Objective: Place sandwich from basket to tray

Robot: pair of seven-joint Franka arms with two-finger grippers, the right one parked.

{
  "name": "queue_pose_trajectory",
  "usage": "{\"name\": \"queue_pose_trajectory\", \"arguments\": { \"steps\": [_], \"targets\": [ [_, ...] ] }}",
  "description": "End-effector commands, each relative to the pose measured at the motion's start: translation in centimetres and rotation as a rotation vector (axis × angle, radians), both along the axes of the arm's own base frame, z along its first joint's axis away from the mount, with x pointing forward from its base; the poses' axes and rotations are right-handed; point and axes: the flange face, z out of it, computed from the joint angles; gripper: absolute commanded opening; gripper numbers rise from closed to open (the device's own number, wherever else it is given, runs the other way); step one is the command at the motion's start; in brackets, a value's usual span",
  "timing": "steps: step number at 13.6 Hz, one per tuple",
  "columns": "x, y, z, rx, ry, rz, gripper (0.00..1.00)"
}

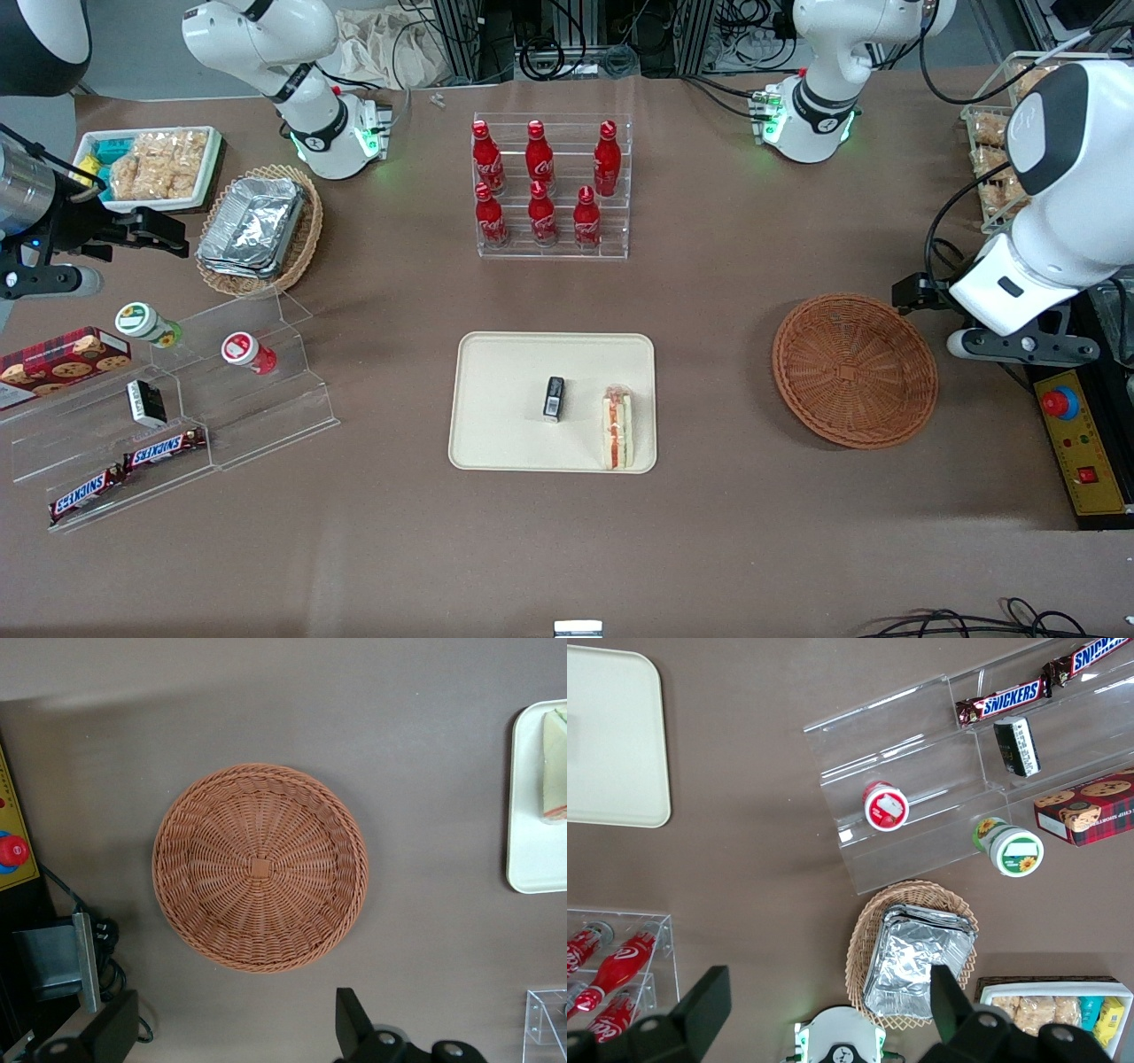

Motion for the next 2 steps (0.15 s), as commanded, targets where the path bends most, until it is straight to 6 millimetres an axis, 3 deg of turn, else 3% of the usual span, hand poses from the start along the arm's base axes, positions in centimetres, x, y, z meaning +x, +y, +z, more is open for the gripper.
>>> {"name": "queue_pose_trajectory", "arguments": {
  "steps": [1, 2],
  "targets": [
    [1.32, -0.33, 0.61, -0.020, 0.010, -0.011, 1.00],
    [1.39, -0.24, 0.42, -0.018, 0.013, -0.010, 1.00]
  ]
}}
